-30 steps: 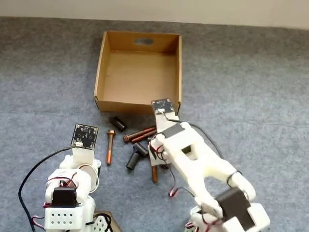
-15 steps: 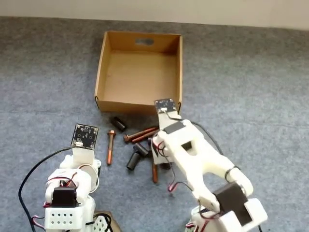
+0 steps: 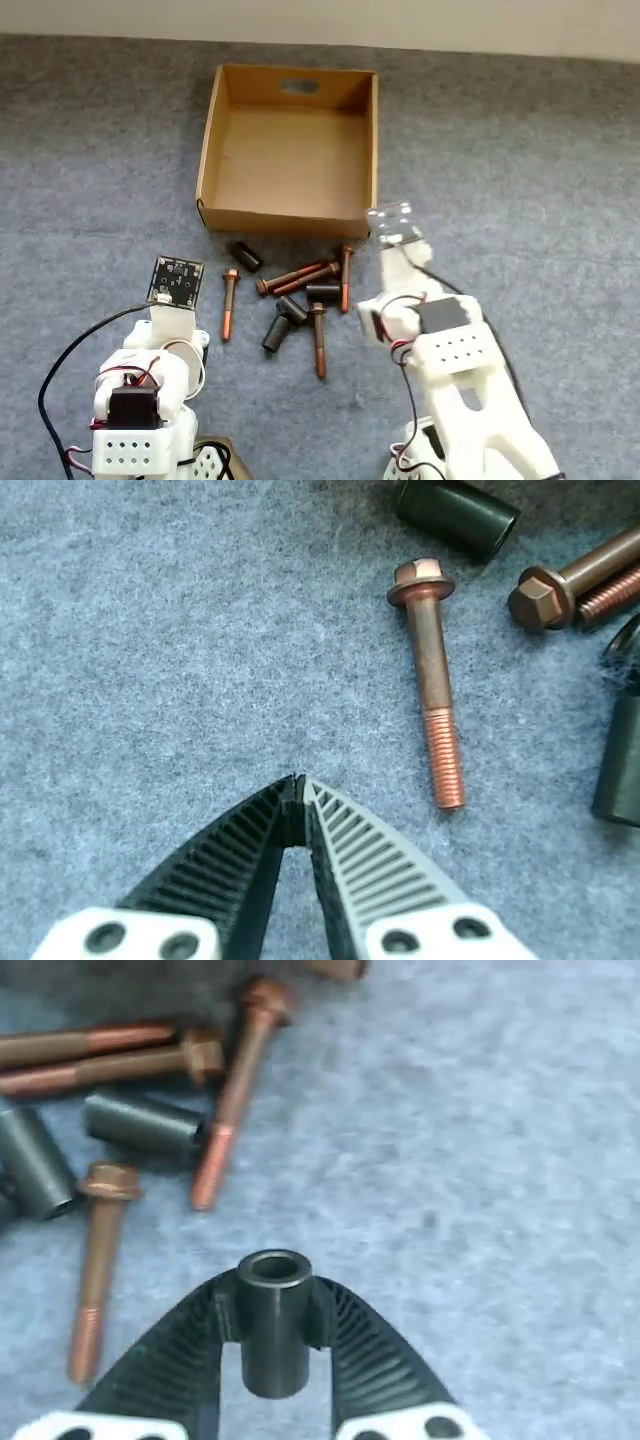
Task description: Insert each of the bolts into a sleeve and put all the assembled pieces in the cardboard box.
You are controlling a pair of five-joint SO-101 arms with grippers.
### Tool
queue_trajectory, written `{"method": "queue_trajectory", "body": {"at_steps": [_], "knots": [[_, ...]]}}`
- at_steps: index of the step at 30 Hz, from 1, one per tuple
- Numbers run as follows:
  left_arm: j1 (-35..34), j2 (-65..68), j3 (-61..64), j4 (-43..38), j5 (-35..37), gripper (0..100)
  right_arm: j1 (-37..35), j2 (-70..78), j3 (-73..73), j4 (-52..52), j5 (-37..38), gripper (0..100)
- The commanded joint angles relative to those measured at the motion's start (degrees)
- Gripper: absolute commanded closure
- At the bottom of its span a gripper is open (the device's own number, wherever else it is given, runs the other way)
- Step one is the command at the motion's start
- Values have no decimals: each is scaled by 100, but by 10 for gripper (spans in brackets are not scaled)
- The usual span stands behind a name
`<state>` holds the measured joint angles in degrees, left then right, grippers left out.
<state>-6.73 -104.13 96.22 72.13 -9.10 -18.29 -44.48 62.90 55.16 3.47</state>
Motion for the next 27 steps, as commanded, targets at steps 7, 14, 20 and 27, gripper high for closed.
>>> {"method": "queue_trajectory", "body": {"at_steps": [7,14,20,27], "knots": [[-356,-4,-110,-1108,-563,969,268,-180,-233,-31,26,991],[-426,4,-330,-1582,-695,870,233,-180,-84,-347,-703,991],[-418,119,-1147,-1380,-589,825,251,-180,189,-602,-712,991],[22,2501,-2440,-1160,-615,822,268,-189,268,-743,-712,991]]}}
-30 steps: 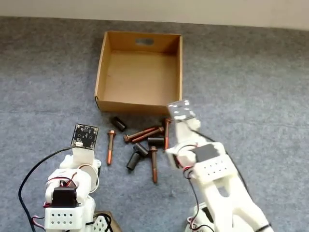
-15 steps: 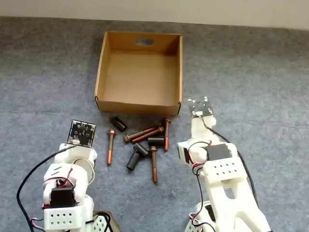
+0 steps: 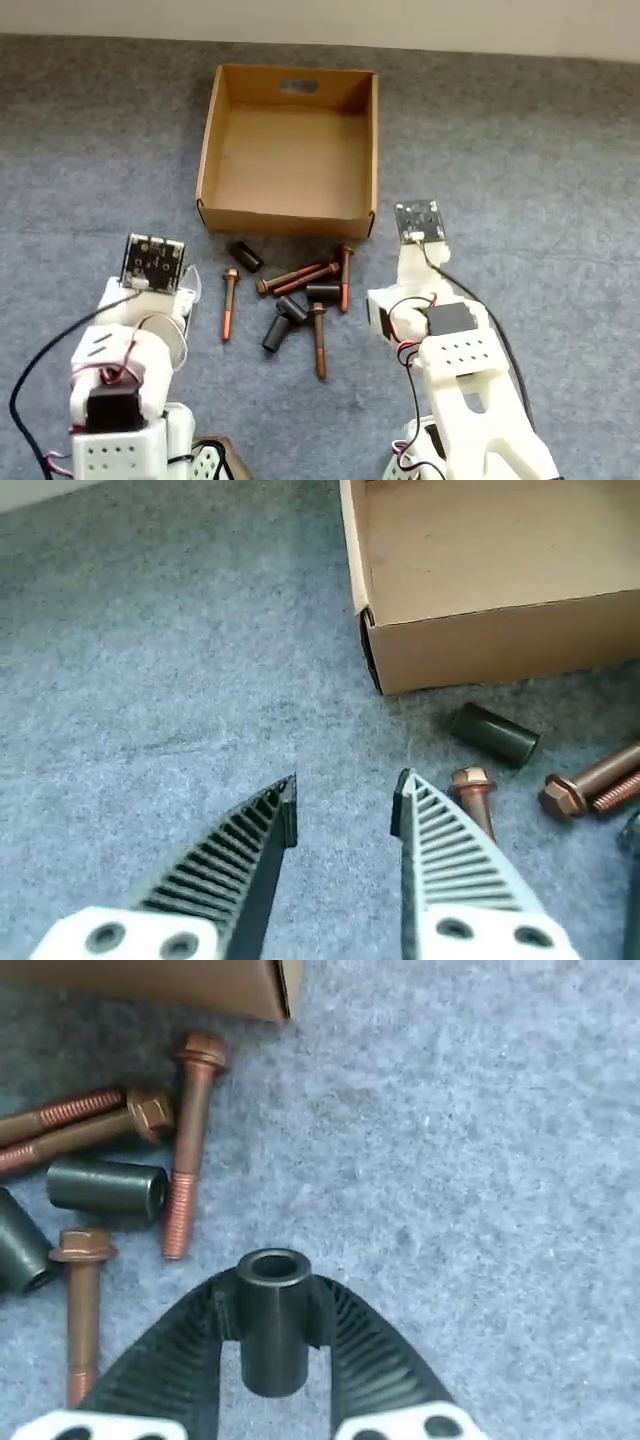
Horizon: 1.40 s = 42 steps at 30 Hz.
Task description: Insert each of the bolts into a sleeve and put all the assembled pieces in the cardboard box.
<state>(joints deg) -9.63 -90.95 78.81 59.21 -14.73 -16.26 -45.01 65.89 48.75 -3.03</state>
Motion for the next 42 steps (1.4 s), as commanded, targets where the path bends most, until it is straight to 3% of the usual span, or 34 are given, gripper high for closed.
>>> {"method": "queue_trajectory", "body": {"at_steps": [1,5,11,16,23,33,38,42], "knots": [[470,1675,-927,246,-53,822,66,-136,-31,-101,-62,991],[971,3626,-1833,527,167,824,75,-136,-31,-101,-62,991],[1051,6158,-3152,536,1635,821,84,-479,75,-66,-79,991],[1068,7582,-3934,554,1732,822,84,-1807,664,-66,-62,991],[1068,8620,-4523,536,1749,822,75,-3099,1042,409,-53,992],[1446,10009,-5393,545,1749,826,75,-3213,1077,418,-53,992],[1464,10396,-5455,536,1723,989,75,-3222,1077,418,-53,992],[1429,10193,-5429,571,1723,994,75,-3231,1077,418,-53,992]]}}
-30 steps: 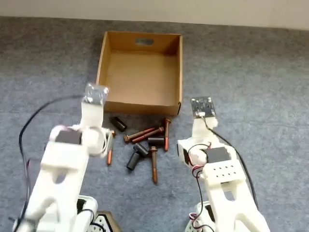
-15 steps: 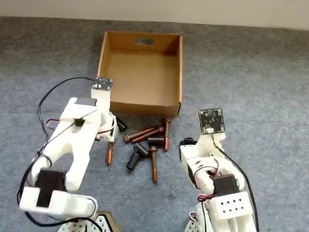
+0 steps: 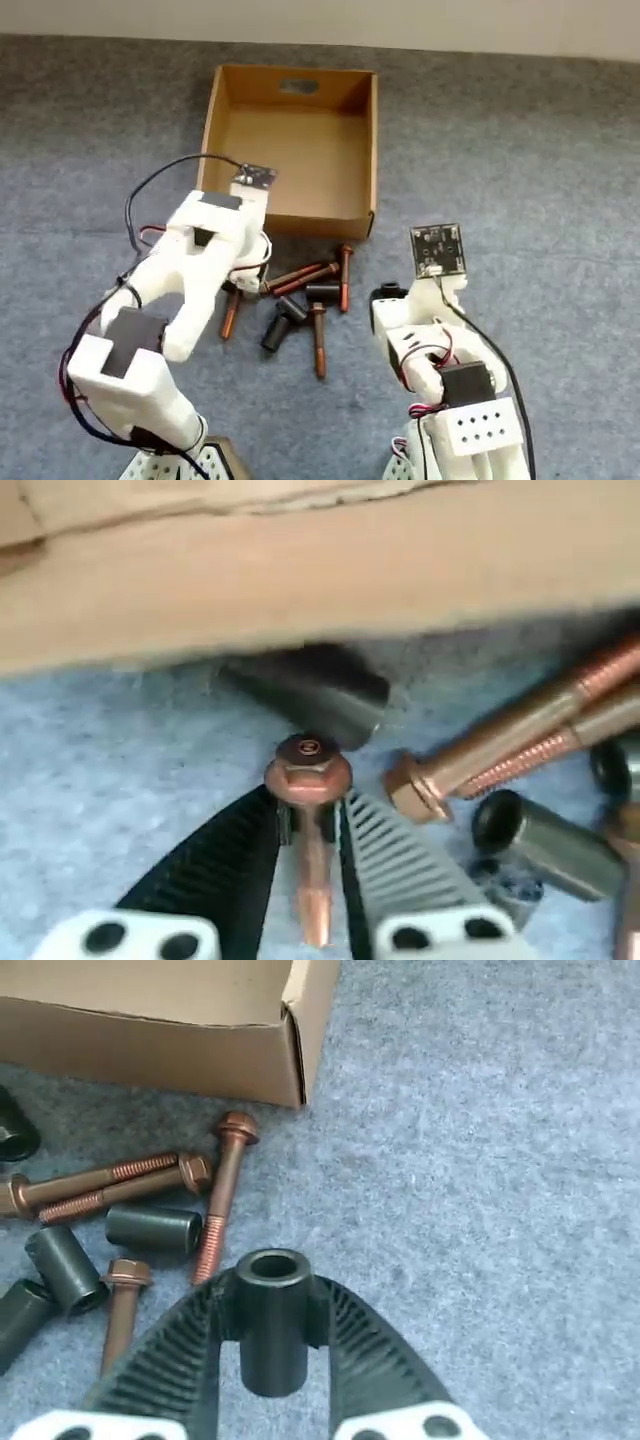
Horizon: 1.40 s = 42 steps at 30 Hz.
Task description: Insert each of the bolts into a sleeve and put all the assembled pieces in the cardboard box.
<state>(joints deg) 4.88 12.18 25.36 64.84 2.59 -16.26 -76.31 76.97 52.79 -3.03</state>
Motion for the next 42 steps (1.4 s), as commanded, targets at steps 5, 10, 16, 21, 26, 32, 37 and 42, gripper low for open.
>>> {"method": "queue_trajectory", "body": {"at_steps": [5,10,16,21,26,32,37,42], "knots": [[4,-1305,391,0,-9,994,75,-110,-31,13,-53,992],[-22,-3503,1393,-202,-18,994,40,-110,-31,-13,-53,992],[22,-5956,2774,-1424,-9,993,-92,-119,-207,-479,-53,992],[22,-7486,3433,-2233,18,992,-426,-119,-233,-1358,-53,992],[22,-8400,3415,-2673,18,992,-752,-119,-207,-2378,-70,992],[22,-8690,3415,-3569,431,992,-963,-92,-189,-3574,-62,992],[382,-8673,3415,-4325,1064,992,-936,-110,-119,-3793,-88,992],[1516,-8673,3415,-4958,1037,992,-919,-119,180,-4119,-88,992]]}}
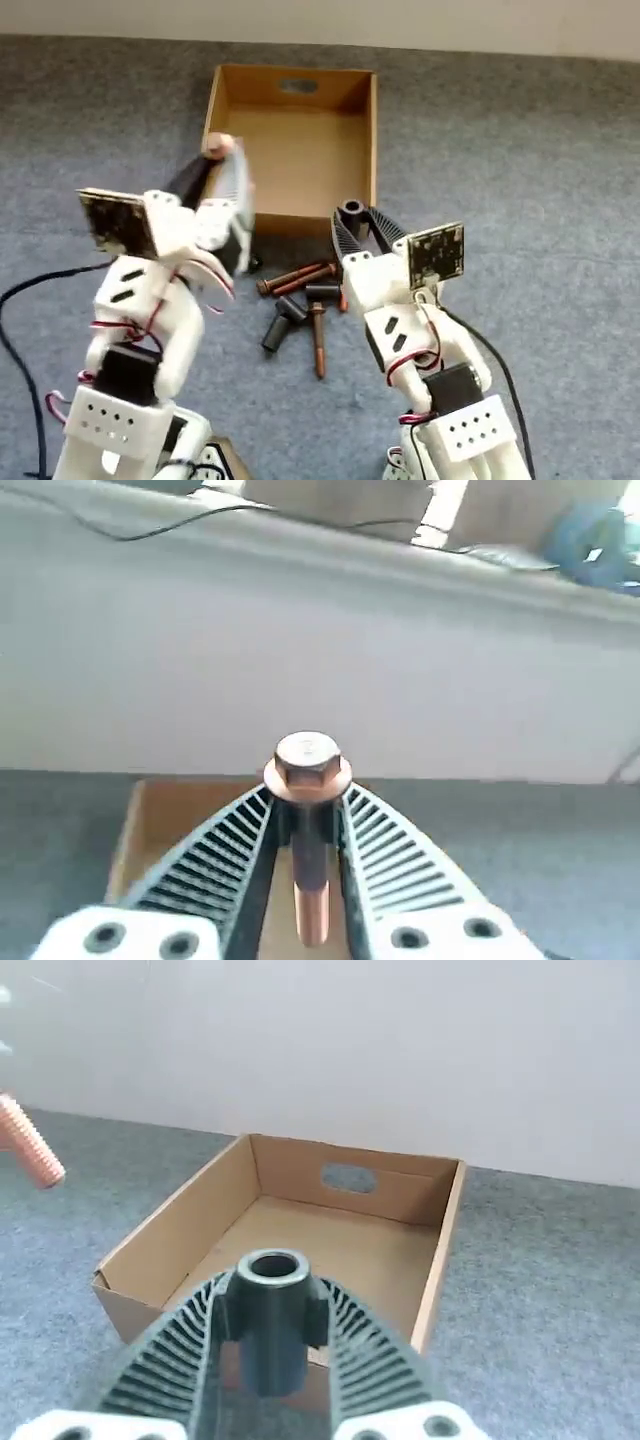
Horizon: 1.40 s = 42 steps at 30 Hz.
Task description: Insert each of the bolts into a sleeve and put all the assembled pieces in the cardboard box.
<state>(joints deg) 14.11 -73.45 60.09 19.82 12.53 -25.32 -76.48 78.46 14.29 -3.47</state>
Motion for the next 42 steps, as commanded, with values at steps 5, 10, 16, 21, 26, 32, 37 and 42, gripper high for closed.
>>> {"method": "queue_trajectory", "body": {"at_steps": [5,10,16,21,26,32,37,42], "knots": [[1138,-101,-57,-905,44,991,31,-101,92,-374,-44,992],[1314,303,-163,-941,44,991,145,-101,84,-382,-44,992],[1552,1851,-1138,-879,79,991,251,-101,92,-382,-44,992],[1578,2202,-1640,-299,79,991,295,-101,92,-382,-44,992],[1578,2334,-1692,-246,62,991,295,-101,92,-391,-44,992],[1578,2967,-1701,-431,62,991,295,-101,92,-391,-26,992],[1587,3064,-1789,-404,62,991,295,-101,101,-391,-18,992],[1763,3073,-2035,-290,62,991,295,-101,101,-391,-18,992]]}}
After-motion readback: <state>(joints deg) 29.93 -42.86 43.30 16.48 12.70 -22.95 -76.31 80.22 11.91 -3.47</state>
